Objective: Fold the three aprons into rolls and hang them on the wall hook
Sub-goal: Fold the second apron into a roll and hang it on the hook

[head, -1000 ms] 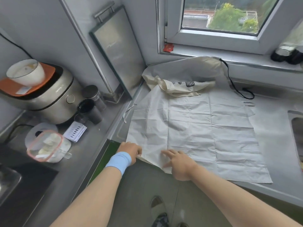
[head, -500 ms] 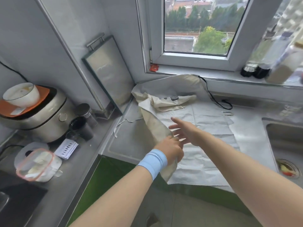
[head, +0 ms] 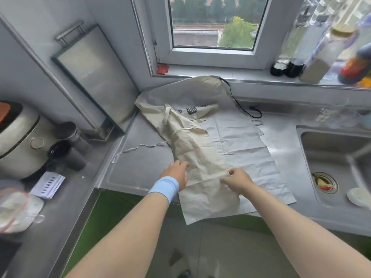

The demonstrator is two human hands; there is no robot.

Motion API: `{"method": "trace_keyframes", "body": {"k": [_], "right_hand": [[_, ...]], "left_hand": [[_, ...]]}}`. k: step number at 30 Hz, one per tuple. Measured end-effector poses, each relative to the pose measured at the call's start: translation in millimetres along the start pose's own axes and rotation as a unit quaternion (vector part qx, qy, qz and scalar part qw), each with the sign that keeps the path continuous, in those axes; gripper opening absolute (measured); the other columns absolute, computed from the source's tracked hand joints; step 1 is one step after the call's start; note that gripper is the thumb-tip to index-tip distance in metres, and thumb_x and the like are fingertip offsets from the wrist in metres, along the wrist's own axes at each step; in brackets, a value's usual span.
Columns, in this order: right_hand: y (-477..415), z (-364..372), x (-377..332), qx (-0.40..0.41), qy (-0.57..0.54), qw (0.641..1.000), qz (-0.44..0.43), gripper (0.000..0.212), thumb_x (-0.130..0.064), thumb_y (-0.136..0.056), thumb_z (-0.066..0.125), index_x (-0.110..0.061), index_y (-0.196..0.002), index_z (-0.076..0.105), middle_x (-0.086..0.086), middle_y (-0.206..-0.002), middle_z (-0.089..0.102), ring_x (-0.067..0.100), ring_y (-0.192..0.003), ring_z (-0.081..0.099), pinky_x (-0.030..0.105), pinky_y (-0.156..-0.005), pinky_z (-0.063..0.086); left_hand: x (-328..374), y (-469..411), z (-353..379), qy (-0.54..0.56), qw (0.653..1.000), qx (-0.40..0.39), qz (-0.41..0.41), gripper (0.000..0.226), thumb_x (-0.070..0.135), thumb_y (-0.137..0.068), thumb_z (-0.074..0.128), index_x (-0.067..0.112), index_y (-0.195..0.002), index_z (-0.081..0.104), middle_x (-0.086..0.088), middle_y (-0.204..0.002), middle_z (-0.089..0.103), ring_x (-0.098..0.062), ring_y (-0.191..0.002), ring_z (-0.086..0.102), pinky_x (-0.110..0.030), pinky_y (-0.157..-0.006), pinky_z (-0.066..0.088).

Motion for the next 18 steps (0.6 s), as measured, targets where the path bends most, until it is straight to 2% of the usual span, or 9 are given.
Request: {"method": "trace_keyframes", "body": {"k": [2,3,6,8,10,13,16,18], "right_hand": [[-2,2,8,0.001,0.038,0.999,-0.001,0.022,-0.017,-0.077,0.061,-0.017,-0.059,0.047,-0.002,-0.060,0.049,0.019,-0.060,0.049,0.026,-0.049,0.033],[-5,3,13,0.015,0.052,0.999,0.003,0.025,-0.015,-0.078,0.060,-0.018,-0.058,0.044,-0.002,-0.062,0.048,0.021,-0.064,0.048,0.027,-0.050,0.033],[-9,4,24,0.008,0.156,0.987,0.045,0.014,-0.020,-0.080,0.055,-0.017,-0.067,0.050,0.005,-0.076,0.062,0.026,-0.073,0.058,0.030,-0.063,0.048],[-5,4,25,-0.054,0.262,0.960,0.077,0.009,-0.019,-0.079,0.049,-0.015,-0.071,0.051,0.004,-0.072,0.059,0.025,-0.070,0.060,0.030,-0.066,0.051],[-5,1,18,-0.075,0.350,0.930,0.085,0.011,-0.022,-0.080,0.047,-0.016,-0.082,0.056,0.000,-0.081,0.061,0.023,-0.083,0.064,0.028,-0.076,0.049],[-16,-3,-8,-0.008,0.391,0.919,0.052,0.037,-0.028,-0.084,0.047,-0.016,-0.119,0.053,0.002,-0.118,0.061,0.023,-0.111,0.060,0.031,-0.084,0.045],[-34,0,-48,0.067,0.340,0.936,-0.065,0.039,-0.021,-0.086,0.046,-0.018,-0.125,0.046,0.005,-0.125,0.054,0.029,-0.114,0.057,0.035,-0.084,0.044],[-47,8,-80,0.077,0.335,0.924,-0.170,0.037,-0.017,-0.088,0.046,-0.022,-0.124,0.048,0.005,-0.124,0.051,0.031,-0.112,0.055,0.038,-0.085,0.044]], "left_hand": [[0,-9,9,-0.006,0.999,-0.042,-0.011,0.051,0.029,-0.094,0.049,0.028,-0.143,0.035,-0.001,-0.147,0.033,-0.026,-0.133,0.036,-0.040,-0.104,0.038],[2,-11,13,-0.005,0.998,-0.058,-0.011,0.056,0.031,-0.095,0.050,0.028,-0.147,0.030,-0.001,-0.153,0.026,-0.026,-0.137,0.031,-0.040,-0.105,0.037],[7,-18,26,-0.025,0.995,-0.099,-0.002,0.071,0.036,-0.093,0.053,0.032,-0.152,0.015,0.001,-0.161,-0.002,-0.022,-0.148,0.008,-0.042,-0.112,0.027],[7,-21,36,-0.055,0.989,-0.139,0.015,0.071,0.039,-0.090,0.057,0.035,-0.150,0.019,0.000,-0.161,-0.005,-0.023,-0.148,0.004,-0.045,-0.113,0.027],[7,-24,41,-0.063,0.982,-0.175,0.023,0.066,0.040,-0.088,0.059,0.035,-0.146,0.030,0.001,-0.161,0.000,-0.025,-0.147,0.009,-0.046,-0.113,0.028],[5,-34,30,-0.056,0.983,-0.171,0.037,0.055,0.040,-0.088,0.057,0.035,-0.140,0.041,0.000,-0.155,0.021,-0.025,-0.142,0.023,-0.044,-0.112,0.031],[-7,-53,3,-0.008,0.992,-0.124,0.032,0.042,0.035,-0.092,0.053,0.033,-0.134,0.049,0.000,-0.140,0.044,-0.023,-0.130,0.042,-0.041,-0.106,0.038],[-22,-66,-18,0.033,0.995,-0.091,0.011,0.035,0.032,-0.092,0.053,0.032,-0.127,0.054,0.001,-0.132,0.050,-0.022,-0.124,0.049,-0.040,-0.103,0.041]]}}
Point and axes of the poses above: each hand's wrist, its own y-axis away from the middle knuckle, its own z-axis out of the palm, x = y × z, the point moved 2 cm from there along -y, towards the middle knuckle
